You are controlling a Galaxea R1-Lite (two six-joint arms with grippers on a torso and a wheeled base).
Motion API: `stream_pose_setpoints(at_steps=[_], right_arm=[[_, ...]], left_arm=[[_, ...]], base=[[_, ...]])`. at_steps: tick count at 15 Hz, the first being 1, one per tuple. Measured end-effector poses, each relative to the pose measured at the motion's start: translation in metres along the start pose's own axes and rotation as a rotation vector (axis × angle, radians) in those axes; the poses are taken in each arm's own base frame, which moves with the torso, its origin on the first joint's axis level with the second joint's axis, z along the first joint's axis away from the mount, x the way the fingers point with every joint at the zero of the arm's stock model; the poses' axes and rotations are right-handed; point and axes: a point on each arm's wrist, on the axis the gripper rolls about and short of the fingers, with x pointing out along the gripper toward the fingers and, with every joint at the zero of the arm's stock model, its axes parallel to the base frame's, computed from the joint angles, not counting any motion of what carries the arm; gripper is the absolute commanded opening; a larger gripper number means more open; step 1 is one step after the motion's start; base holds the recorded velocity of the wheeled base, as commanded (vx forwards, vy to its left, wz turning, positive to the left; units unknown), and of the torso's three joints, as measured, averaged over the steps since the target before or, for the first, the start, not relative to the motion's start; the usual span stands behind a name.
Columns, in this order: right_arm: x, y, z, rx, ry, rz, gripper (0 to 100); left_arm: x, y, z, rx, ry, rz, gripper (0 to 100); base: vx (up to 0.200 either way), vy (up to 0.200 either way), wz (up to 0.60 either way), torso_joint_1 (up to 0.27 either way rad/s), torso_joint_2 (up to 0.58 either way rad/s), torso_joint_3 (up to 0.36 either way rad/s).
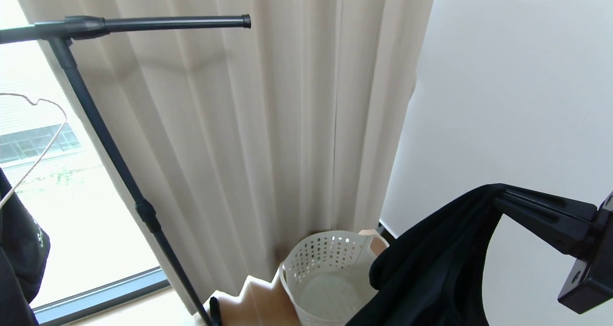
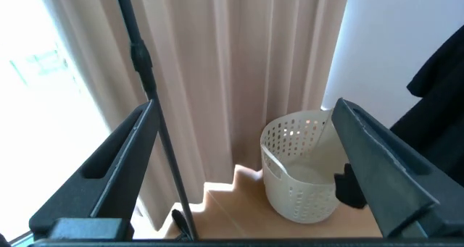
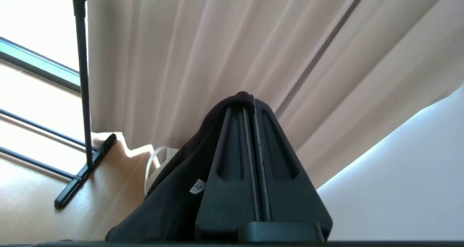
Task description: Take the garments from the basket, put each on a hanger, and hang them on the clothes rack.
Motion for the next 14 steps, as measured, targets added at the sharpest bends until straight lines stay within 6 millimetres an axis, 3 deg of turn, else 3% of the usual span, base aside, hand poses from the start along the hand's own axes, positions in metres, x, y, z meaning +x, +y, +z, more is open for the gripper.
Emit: stream_pose_setpoints(at_steps=[4,14], right_arm=[[-0.0015,-0.0004,0.0006,0.0,-0.005,-0.002,0],[-0.0035,-0.0007,0.0004,-0.001,-0.005,-0.003,0]], left_arm=[[0.0,0.0,0.0,0.0,0.0,0.0,100],[0.0,0.0,-0.0002,0.003,0.002,0.001,100]], base=[[0.0,0.0,0.0,0.208,-0.52,-0.184],[0.0,0.0,0.0,0.237,-0.55,-0.331]])
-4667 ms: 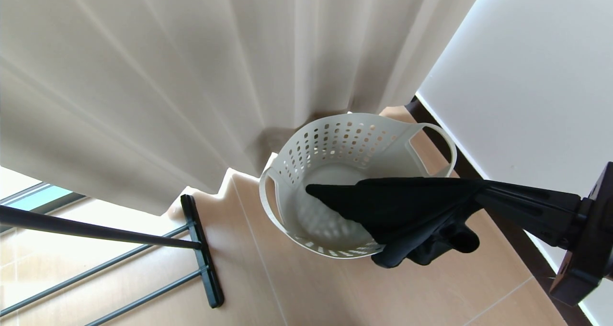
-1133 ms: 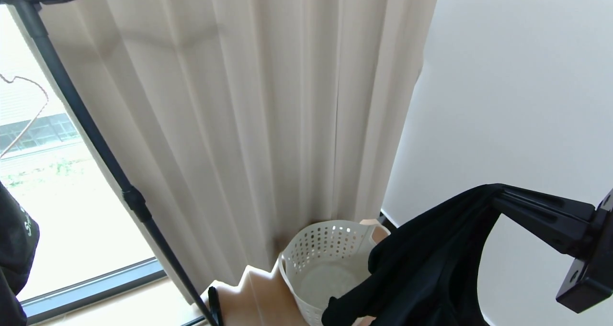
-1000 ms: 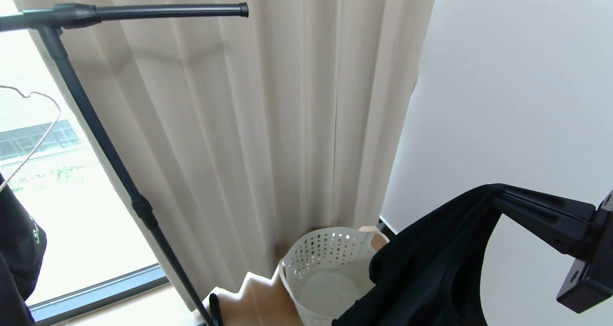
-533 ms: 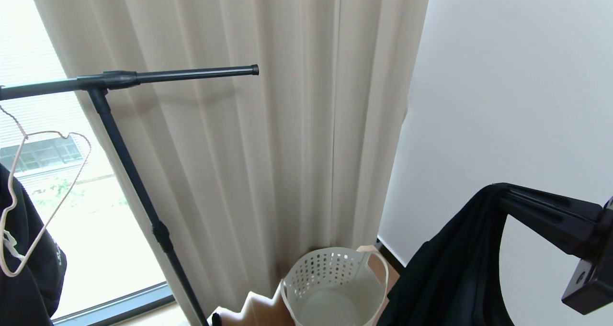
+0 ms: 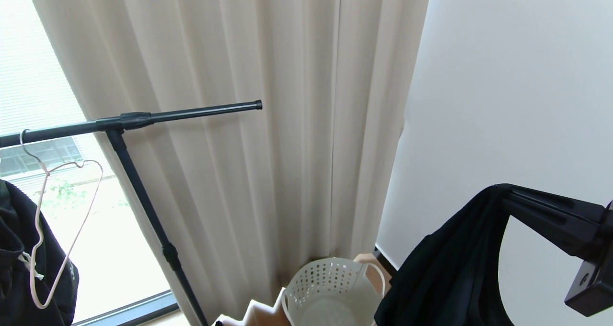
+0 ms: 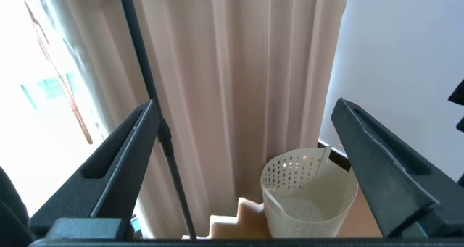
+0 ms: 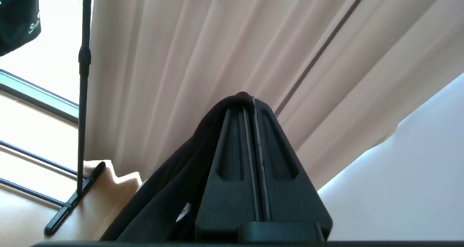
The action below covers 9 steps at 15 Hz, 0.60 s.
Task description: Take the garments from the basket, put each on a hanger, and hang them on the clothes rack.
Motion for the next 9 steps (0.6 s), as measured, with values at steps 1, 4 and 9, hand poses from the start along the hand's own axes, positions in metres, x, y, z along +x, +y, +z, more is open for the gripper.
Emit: stream_pose_setpoints(at_steps=[1,4,9], right_arm=[[0.0002,0.0002,-0.0004,0.0,0.002,0.0,0],[0.0012,0.0007,-0.0013,-0.001,0.009,0.002,0],[0.0018,0.0009,-0.0019,-0.001,0.013,0.004,0]], left_arm=[[0.0,0.0,0.0,0.0,0.0,0.0,100],[0.0,0.0,0.0,0.0,0.0,-0.001,100],[0.0,0.0,0.0001,0.001,-0.001,0.0,100]], base=[[0.0,0.0,0.0,0.188,-0.41,-0.383],[0.0,0.0,0.0,0.18,-0.38,-0.399],[0.0,0.0,0.0,0.167,-0.35,-0.358]])
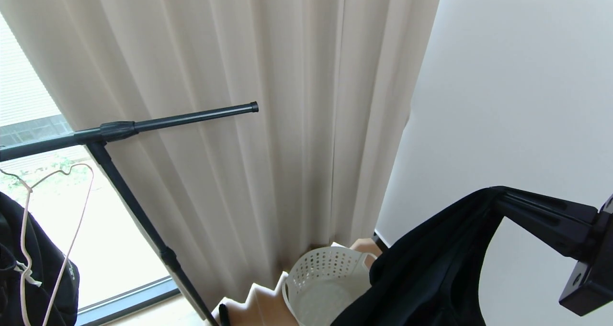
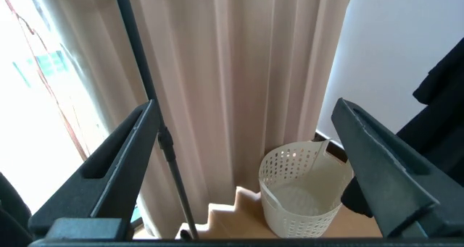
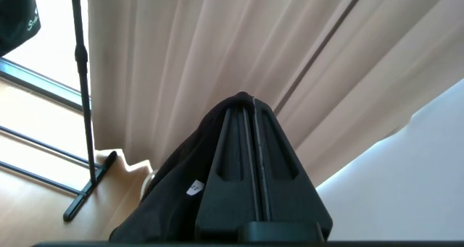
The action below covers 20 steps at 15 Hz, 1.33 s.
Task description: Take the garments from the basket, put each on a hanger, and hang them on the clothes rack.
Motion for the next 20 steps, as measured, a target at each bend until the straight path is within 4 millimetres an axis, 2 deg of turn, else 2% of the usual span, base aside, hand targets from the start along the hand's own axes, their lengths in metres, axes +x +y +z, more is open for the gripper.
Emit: stream_pose_setpoints(at_steps=[5,9,20], right_arm=[[-0.0002,0.0,0.0,-0.001,-0.004,-0.002,0],[0.0002,0.0001,0.0,-0.001,-0.005,-0.001,0],[-0.0007,0.0,-0.0001,-0.01,-0.006,-0.003,0]], left_arm=[[0.0,0.0001,0.0,-0.002,0.0,0.004,100],[0.0,0.0,0.0,-0.001,0.0,0.004,100],[0.0,0.0,0.0,-0.001,0.0,0.003,100]], base=[[0.0,0.0,0.0,0.163,-0.35,-0.207],[0.0,0.0,0.0,0.014,-0.03,-0.018],[0.0,0.0,0.6,0.005,0.0,0.004]])
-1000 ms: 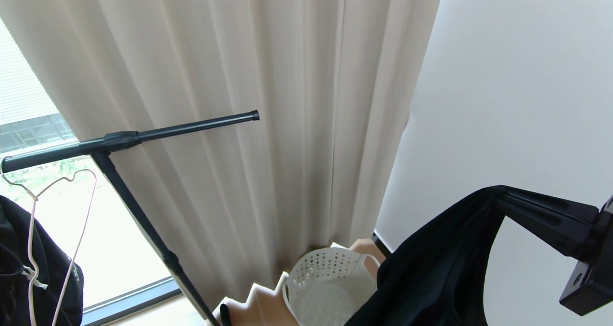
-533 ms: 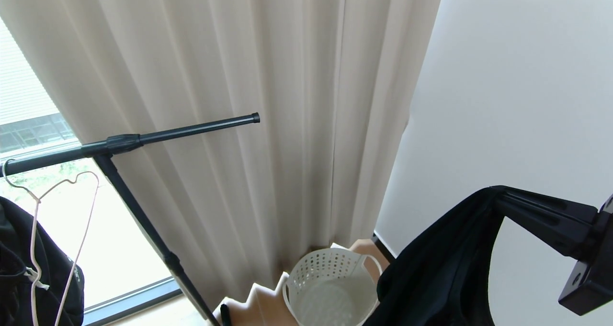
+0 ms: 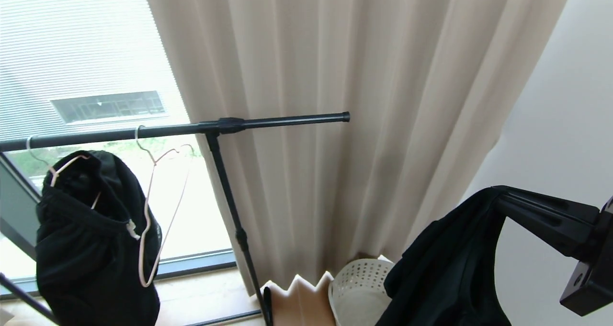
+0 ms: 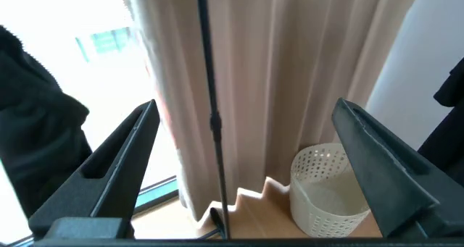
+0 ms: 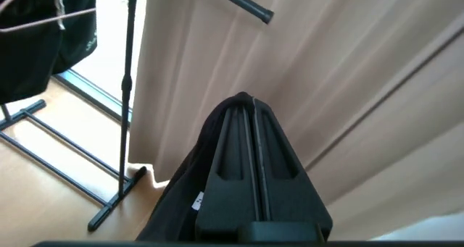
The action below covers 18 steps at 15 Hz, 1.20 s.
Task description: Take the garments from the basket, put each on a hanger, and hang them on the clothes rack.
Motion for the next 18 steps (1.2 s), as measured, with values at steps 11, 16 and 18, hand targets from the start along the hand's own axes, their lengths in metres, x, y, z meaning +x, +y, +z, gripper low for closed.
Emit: stream_pose_setpoints(at_steps=[11,16,18], right_arm=[[-0.0004,-0.0002,0.0002,0.002,-0.002,0.0,0],[-0.0006,0.0,-0.0005,0.001,0.001,0.0,0],[-0.0005,0.0002,-0.0006,0.0,0.001,0.001,0]], left_arm=[[0.0,0.0,0.0,0.001,0.0,-0.001,100],[0.0,0.0,-0.0001,0.001,0.001,-0.002,100],[0.0,-0.0001,0.0,0.0,0.0,-0.002,100]], base=[[-0.127,0.073,0.0,0.0,0.0,0.002],[0.0,0.2,0.0,0.007,0.0,0.005],[0.0,0.2,0.0,0.002,0.0,0.007]])
